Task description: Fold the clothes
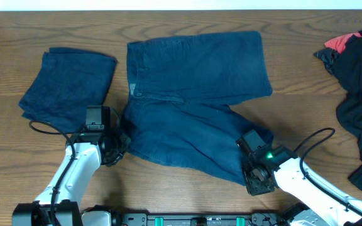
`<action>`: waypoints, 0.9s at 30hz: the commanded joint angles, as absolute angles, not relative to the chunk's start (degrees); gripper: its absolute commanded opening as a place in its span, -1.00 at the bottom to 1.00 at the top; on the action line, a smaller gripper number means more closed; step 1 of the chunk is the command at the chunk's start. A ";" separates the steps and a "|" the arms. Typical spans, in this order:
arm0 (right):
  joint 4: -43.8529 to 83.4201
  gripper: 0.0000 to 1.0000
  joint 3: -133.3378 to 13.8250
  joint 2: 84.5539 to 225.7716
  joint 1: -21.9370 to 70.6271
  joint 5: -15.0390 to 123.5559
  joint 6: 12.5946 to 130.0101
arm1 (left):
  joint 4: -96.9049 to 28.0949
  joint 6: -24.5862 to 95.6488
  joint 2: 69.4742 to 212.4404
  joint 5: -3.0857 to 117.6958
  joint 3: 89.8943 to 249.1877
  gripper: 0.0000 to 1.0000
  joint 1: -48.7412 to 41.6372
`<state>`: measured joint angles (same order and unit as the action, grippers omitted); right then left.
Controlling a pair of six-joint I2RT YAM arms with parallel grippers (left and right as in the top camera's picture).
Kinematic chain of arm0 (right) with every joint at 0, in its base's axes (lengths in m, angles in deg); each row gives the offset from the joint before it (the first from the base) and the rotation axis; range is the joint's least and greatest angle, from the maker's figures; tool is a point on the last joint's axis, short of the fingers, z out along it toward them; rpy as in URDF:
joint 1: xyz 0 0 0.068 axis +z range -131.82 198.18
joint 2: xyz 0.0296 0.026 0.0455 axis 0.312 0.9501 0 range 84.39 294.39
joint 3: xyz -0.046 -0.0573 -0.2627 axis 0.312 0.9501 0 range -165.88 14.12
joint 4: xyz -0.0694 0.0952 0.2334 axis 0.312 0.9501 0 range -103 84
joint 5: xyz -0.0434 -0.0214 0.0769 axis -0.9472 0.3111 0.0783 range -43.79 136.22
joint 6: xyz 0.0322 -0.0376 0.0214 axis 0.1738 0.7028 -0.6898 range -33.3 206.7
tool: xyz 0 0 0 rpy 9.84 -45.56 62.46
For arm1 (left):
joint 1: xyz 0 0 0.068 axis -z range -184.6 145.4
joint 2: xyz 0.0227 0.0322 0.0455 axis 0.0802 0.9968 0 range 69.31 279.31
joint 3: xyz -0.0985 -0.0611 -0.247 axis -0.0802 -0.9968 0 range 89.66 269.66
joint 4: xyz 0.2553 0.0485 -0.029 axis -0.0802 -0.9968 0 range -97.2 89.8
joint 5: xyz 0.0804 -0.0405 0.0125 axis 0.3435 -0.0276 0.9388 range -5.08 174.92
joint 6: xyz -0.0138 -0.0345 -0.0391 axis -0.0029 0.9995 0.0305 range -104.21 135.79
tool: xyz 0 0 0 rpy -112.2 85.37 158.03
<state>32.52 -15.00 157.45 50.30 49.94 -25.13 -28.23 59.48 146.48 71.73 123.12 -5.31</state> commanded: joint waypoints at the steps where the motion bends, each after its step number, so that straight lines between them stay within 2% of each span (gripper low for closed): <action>1: 32.58 -0.22 -14.61 157.16 50.93 47.52 -25.98 | -28.14 59.39 146.76 71.40 122.90 -0.85 -5.53; 18: 32.17 -0.51 -14.61 157.16 50.80 45.26 -26.00 | -28.14 59.41 146.76 71.40 122.90 -0.85 -5.53; 23: 31.68 -0.79 -14.63 157.16 50.78 44.11 -25.98 | -28.12 59.41 146.76 71.40 122.90 -0.85 -5.53; 27: 31.51 -0.88 -14.63 157.16 50.76 43.52 -25.98 | -28.14 59.39 146.76 71.40 122.90 -0.84 -5.53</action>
<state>31.64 -15.00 157.45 50.30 45.85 -25.46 -28.23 59.48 146.48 71.73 123.12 -5.31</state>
